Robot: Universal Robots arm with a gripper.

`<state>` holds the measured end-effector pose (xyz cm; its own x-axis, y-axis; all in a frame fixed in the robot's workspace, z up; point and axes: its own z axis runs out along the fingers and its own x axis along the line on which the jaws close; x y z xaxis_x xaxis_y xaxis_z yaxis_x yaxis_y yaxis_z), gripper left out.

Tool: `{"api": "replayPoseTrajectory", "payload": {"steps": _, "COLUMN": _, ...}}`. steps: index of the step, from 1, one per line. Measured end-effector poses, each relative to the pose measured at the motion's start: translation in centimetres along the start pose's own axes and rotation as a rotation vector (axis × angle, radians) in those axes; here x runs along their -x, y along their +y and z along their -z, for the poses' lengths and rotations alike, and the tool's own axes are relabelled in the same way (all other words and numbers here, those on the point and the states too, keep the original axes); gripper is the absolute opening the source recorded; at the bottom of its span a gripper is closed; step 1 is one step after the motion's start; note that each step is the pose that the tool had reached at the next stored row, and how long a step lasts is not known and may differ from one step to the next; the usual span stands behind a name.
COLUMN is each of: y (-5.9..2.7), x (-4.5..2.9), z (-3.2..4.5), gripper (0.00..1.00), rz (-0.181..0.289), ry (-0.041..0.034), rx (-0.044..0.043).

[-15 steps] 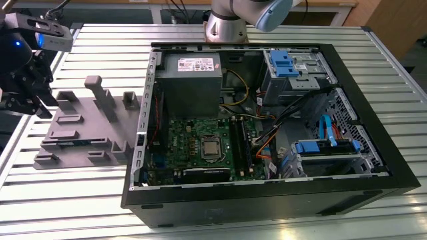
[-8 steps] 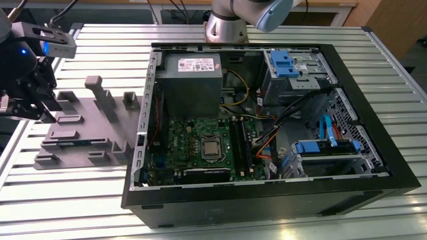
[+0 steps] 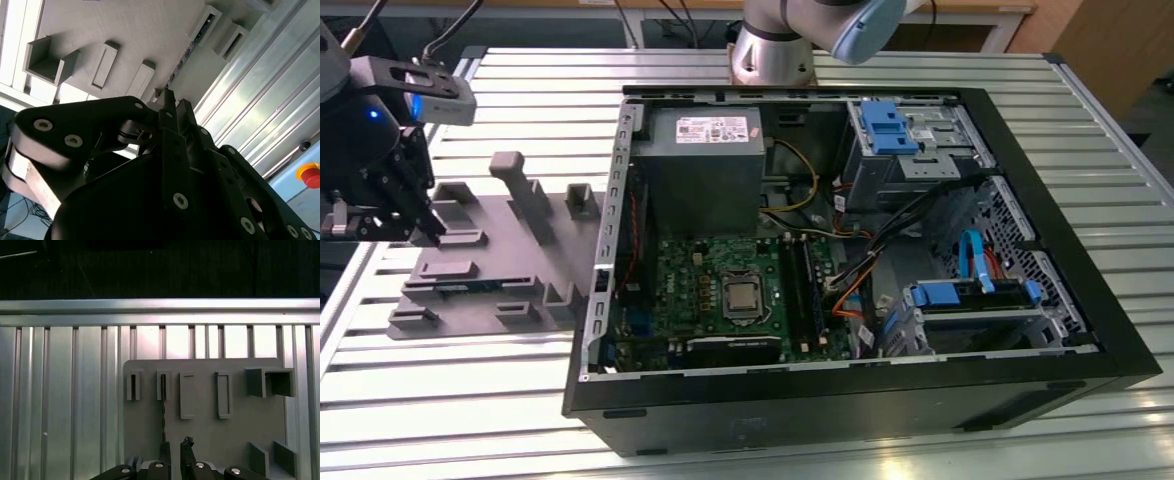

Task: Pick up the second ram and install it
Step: 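Pick up the second ram and move it above second insertion slot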

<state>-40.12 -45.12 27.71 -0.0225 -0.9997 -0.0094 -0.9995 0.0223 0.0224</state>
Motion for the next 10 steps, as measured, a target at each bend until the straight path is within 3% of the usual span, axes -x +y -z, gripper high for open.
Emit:
{"api": "replayPoseTrajectory", "payload": {"steps": 1, "y": 0.02, "x": -0.01, "z": -0.08, "gripper": 0.22, "rz": 0.001, "ry": -0.0001, "rx": -0.0020}}
{"api": "replayPoseTrajectory", "payload": {"steps": 10, "y": 0.21, "x": -0.15, "z": -0.74, "gripper": 0.22, "rz": 0.010, "ry": -0.0003, "rx": -0.0141}}
